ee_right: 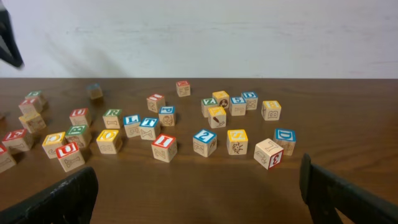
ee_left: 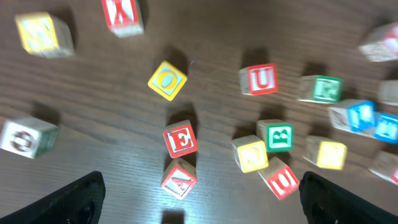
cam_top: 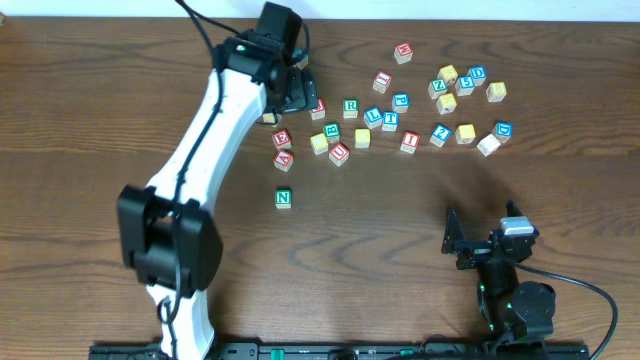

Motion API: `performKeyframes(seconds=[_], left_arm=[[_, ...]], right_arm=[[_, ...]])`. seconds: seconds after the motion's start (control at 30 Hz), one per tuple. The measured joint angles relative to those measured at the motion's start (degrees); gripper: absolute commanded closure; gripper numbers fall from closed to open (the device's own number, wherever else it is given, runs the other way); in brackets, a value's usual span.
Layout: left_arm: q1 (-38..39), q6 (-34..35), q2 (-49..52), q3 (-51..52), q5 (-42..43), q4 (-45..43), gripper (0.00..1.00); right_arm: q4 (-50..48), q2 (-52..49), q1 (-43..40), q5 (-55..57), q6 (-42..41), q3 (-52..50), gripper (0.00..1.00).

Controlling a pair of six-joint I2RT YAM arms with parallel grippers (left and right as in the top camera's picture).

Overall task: Spell out NEURIPS
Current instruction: 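Move the left gripper over the red E block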

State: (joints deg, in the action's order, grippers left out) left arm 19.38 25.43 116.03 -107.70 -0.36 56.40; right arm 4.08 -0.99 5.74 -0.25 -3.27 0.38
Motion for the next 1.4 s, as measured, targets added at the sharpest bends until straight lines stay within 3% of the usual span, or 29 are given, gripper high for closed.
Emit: performKeyframes(seconds=[0.47, 1.4], left_arm=[[0.0, 7.0, 9.4, 0.0, 0.0, 0.9, 0.03], [0.0, 12.1, 9.8, 4.3, -0.5, -0.3, 0.03]], right_arm=[[0.0, 0.0, 0.0, 0.0, 0.0, 0.0, 0.01], [0.0, 0.0, 0.0, 0.0, 0.0, 0.0, 0.01]])
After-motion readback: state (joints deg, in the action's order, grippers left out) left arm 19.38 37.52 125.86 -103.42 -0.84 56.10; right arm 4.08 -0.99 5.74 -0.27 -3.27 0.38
